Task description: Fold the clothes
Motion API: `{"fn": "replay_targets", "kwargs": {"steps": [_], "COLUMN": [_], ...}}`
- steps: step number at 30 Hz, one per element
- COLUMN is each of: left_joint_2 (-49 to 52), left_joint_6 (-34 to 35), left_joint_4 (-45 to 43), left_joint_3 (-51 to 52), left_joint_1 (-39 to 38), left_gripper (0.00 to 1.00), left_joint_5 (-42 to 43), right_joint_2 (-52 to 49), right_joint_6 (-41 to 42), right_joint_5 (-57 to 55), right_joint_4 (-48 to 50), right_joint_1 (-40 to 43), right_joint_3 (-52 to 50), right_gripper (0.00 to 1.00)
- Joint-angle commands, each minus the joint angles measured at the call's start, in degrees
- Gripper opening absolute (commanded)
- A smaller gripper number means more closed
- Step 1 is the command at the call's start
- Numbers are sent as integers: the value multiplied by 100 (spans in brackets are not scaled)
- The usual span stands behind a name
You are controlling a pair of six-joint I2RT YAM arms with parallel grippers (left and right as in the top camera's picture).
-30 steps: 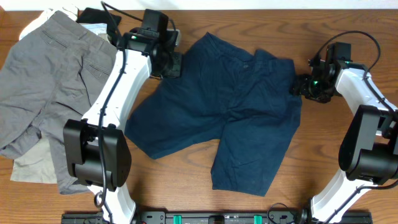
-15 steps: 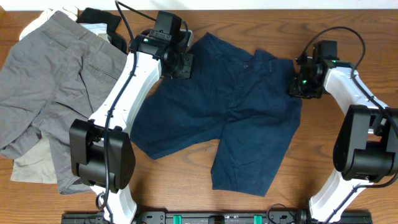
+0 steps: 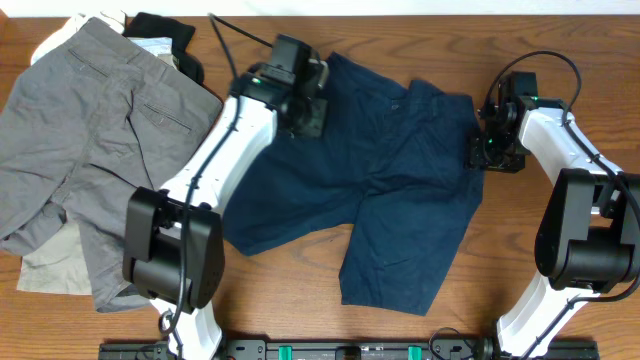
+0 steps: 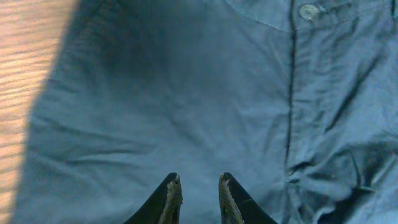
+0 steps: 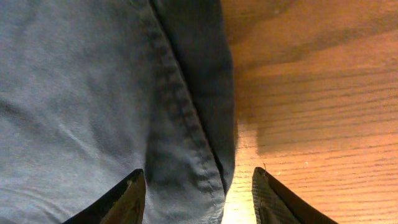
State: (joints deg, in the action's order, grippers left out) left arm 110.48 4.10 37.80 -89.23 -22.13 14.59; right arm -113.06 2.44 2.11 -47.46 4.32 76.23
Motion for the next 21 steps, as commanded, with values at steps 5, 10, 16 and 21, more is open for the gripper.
{"fn": "replay_targets", "kwargs": {"steps": [5, 10, 16, 21], "left_joint_2": [120, 205, 319, 385], "left_joint_6": [144, 354, 356, 400], "left_joint_4": [-350, -439, -481, -564], "left_joint_3": [295, 365, 365, 365], "left_joint_1": [-389, -481, -479, -481], "left_gripper": [23, 23, 23, 23], "left_joint_5": [-55, -59, -59, -59], "right_joint_2": [-52, -52, -35, 133], "right_joint_6": [33, 50, 214, 223], "right_joint_5": [48, 116, 114, 116], "right_joint_4": [-31, -33, 20, -116], "right_joint_1": [-72, -74, 20, 437], "right_joint_3": [-63, -90, -61, 232], "right_gripper": [40, 8, 1, 1]}}
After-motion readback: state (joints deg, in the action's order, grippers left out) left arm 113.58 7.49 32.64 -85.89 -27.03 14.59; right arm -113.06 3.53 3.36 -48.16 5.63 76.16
